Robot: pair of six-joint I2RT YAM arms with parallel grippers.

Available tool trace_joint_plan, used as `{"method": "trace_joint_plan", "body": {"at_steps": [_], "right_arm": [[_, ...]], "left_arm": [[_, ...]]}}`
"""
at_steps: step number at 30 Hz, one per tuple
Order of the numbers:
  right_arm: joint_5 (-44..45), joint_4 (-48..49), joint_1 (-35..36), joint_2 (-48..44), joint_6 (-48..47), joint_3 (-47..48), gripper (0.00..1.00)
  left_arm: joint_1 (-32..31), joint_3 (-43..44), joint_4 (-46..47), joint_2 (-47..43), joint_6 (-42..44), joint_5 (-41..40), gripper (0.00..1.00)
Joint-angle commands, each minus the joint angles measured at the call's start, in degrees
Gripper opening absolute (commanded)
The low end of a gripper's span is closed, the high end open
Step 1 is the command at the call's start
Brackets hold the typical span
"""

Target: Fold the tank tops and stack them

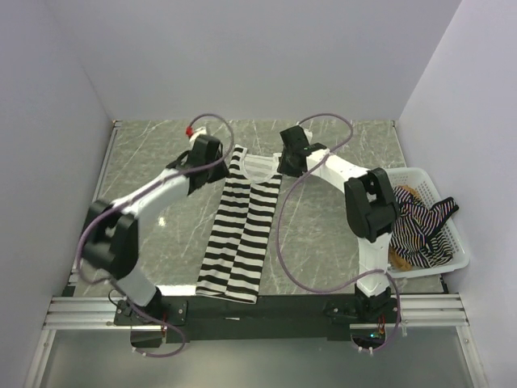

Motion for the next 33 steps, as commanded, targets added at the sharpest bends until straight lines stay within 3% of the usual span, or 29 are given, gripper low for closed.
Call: {"method": "trace_joint_plan", "body": {"at_steps": [1, 10, 14, 19, 22, 26, 33], "right_arm": [[-2.7, -2.1, -0.6, 3.9, -2.4, 4.1, 0.38], [-4.1, -5.4, -1.5, 11.3, -3.6, 11.8, 0.38], [-3.2, -6.9, -1.9, 13.3, -3.7, 13.8, 0.31], [-3.5, -6.9, -2.4, 14.8, -4.4, 15.2, 0.15], [-3.1, -8.8, -2.8, 16.8, -5.3, 19.0, 0.01], [-3.5, -10.5, -3.8, 19.3, -6.8, 26.1, 0.0], [-4.3, -12.9, -5.8, 27.9, -11.0, 43.3, 0.01]], "left_arm": [[2.9, 10.7, 0.7, 9.5, 14.0, 11.7, 0.38], [5.7, 28.6, -8.6, 28.3, 23.7, 14.7, 0.41], [5.9, 33.7, -10.8, 34.6, 25.2, 14.2, 0.41], [6.1, 39.3, -12.5, 39.5, 25.4, 11.0, 0.39], [6.3, 42.0, -12.7, 42.0, 25.2, 9.8, 0.3], [6.5, 46.2, -12.4, 45.8, 24.4, 7.7, 0.11], [8.4, 54.7, -7.5, 50.4, 20.1, 5.0, 0.09]]}}
